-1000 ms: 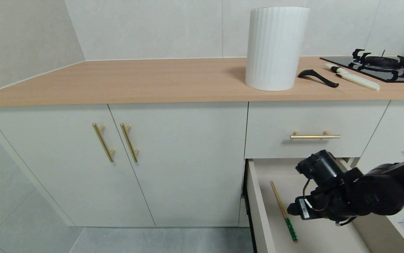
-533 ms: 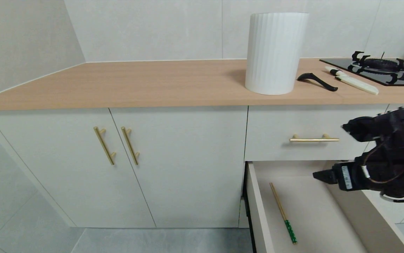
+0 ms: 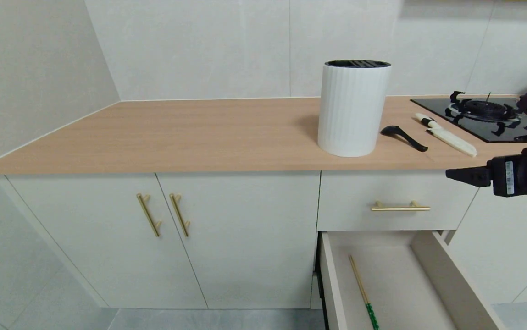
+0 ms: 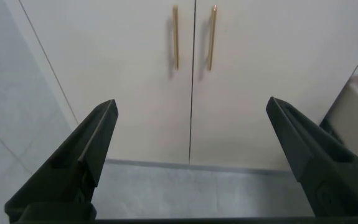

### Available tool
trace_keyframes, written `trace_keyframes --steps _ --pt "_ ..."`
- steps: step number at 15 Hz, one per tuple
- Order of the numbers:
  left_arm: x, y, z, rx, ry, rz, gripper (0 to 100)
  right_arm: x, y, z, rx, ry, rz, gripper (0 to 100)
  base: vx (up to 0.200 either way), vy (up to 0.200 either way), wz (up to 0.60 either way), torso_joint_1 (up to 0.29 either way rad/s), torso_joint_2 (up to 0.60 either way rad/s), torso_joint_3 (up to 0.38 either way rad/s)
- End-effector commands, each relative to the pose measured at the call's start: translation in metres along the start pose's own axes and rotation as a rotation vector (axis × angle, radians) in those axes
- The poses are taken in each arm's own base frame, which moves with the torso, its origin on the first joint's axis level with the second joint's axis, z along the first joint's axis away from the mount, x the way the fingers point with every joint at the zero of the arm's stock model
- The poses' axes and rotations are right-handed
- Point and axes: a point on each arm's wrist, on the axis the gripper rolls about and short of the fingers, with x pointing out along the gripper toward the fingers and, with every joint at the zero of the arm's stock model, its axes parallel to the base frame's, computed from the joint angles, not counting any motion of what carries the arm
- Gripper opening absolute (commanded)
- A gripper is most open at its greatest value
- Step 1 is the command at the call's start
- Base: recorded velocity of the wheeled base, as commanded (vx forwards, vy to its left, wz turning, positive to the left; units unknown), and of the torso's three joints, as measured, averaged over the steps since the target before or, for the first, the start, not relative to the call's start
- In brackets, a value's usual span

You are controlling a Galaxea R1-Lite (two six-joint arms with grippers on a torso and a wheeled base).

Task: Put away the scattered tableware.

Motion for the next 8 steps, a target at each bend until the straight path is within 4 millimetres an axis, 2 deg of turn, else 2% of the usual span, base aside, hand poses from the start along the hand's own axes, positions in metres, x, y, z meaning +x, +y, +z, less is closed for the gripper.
trace_keyframes --steps 1,4,5,8 --pt "0.0 0.0 0.0 0.0 0.001 0.001 100 0.028 -0.006 0.016 0.008 0.005 -0.015 100 0.0 0.0 0.0 0.134 -0.47 -0.315" --pt "0.0 0.0 0.0 0.0 0.001 0.001 100 0.06 -0.014 0.035 0.025 -0.008 0.014 100 0.0 0.0 0.0 0.157 -0.47 -0.318" --pt "0.0 0.0 0.0 0.0 -0.001 0.001 100 0.079 -0.019 0.041 0.013 -0.009 0.036 100 0.0 0.0 0.0 0.124 -0.33 -0.212" --pt "0.0 0.0 0.0 0.0 0.001 0.0 100 0.119 -0.038 0.038 -0.019 0.029 0.075 100 0.0 0.0 0.0 0.041 -0.11 -0.076"
